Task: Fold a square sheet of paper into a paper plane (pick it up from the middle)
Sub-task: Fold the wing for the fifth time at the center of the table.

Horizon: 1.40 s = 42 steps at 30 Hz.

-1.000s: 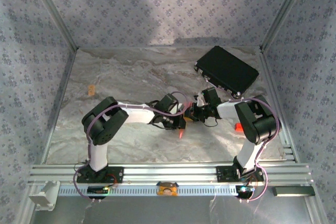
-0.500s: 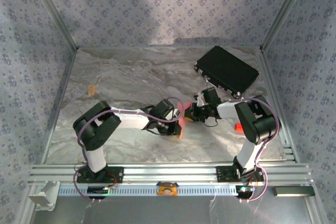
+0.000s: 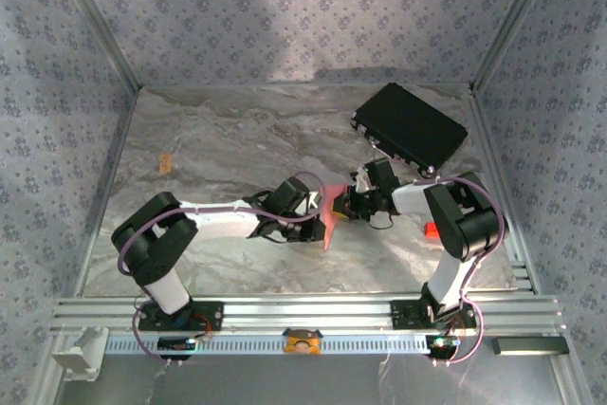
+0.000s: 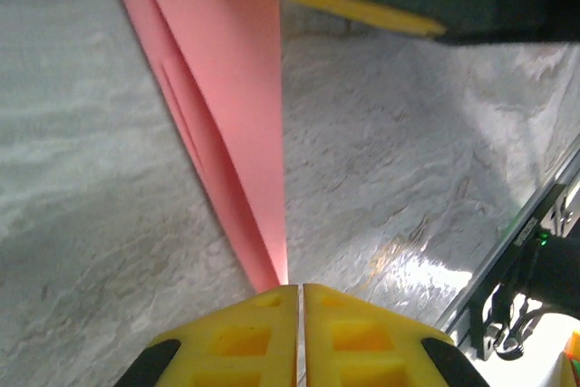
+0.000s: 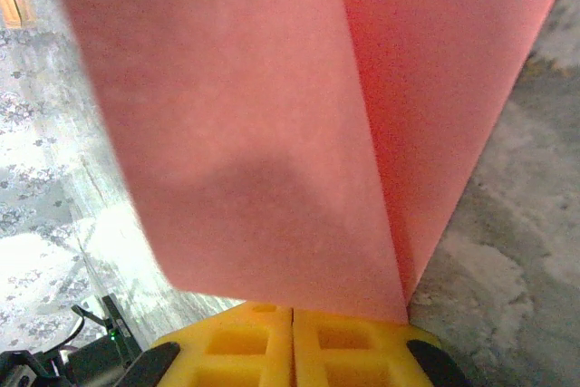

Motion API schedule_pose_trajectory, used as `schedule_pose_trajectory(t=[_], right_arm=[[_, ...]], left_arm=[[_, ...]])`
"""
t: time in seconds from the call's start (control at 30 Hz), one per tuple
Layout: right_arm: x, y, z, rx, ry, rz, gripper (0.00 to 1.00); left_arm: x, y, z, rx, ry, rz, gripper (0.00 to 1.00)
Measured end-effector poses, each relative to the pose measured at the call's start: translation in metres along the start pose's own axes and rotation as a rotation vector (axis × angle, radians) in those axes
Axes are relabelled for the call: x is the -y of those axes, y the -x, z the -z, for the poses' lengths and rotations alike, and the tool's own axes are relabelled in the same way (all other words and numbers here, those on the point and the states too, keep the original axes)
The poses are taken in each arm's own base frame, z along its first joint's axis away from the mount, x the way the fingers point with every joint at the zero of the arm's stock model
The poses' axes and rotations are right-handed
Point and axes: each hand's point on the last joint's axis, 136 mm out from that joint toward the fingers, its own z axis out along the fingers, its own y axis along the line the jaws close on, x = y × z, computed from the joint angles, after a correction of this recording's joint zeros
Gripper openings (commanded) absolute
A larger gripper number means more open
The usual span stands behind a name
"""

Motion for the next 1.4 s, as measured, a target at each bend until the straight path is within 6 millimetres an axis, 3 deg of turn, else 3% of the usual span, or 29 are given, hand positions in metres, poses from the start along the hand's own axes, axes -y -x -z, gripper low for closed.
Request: schedule_pose_trajectory(t=[0.2,0.3,0.67,1.4], right_arm=[[0.000,0.000,0.000,0.000,-0.001,0.000,0.10],[0.000,0.000,0.000,0.000,-0.002,0.000,0.10],[0.000,0.000,0.000,0.000,-0.002,0.001,0.10],[0.000,0.000,0.000,-0.002,-0.005,-0.001,0.10]], left_arm=[[0.026,0.027,-0.007,0.013,-0.075,-0.012,0.12],[0.031,0.029,-0.015,-0.011,-0.100,-0.015,0.13],[0.000,0.008,-0.042,-0.117,-0.033,0.035,0.13],[-0.010,-0.024,-0.031,-0.115,0.059,-0.059,0.11]])
